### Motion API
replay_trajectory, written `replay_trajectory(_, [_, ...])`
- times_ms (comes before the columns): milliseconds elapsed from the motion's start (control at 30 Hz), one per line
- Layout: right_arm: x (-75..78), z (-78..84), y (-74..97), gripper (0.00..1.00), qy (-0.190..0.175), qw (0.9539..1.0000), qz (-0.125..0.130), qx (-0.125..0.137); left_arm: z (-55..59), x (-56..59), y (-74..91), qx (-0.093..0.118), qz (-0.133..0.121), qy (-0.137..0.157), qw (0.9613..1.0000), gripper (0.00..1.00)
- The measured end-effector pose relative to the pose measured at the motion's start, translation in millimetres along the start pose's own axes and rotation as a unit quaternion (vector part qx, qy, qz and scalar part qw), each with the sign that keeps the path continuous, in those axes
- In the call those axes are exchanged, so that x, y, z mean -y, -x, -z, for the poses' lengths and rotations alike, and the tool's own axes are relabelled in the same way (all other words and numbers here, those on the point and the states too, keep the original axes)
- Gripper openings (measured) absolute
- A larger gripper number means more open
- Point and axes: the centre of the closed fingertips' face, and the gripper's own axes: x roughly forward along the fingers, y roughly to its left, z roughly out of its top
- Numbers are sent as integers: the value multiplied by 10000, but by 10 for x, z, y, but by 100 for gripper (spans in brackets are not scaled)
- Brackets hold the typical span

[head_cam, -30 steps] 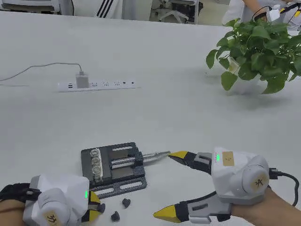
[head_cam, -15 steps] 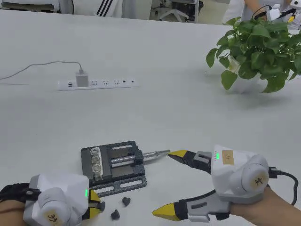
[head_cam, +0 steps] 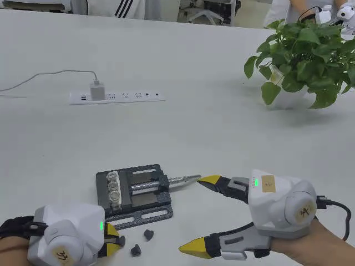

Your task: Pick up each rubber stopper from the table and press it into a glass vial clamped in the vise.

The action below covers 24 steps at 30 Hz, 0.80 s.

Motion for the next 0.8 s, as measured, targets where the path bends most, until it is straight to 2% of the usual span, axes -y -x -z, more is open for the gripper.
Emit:
replay_trajectory(133, [-9, -4, -7, 77, -5, 10000, -12, -2, -2, -2, 17, 54, -37, 121, 9999, 3])
replay_trajectory(200, [-9, -5, -12, 77, -34, 10000, -13, -5, -42, -2, 51, 176, -69, 301, 9994, 3])
replay_trajectory(400, [-23, -42, -33, 78, -34, 10000, -38, 25, -102, -12, 137, 380, -205, 590, 9973, 3])
replay_trajectory(567, [-41, -176, -29, 77, -13, 9999, -72, 155, -208, -26, 253, 707, -361, 1007, 9917, 3])
replay_trajectory(700, [-55, -296, -34, 76, 1, 9997, -96, 244, -280, -23, 356, 862, -459, 1148, 9886, 3])
replay_trajectory(800, [-90, -407, -43, 75, 45, 9993, -151, 332, -369, -26, 453, 1090, -538, 1398, 9827, 3])
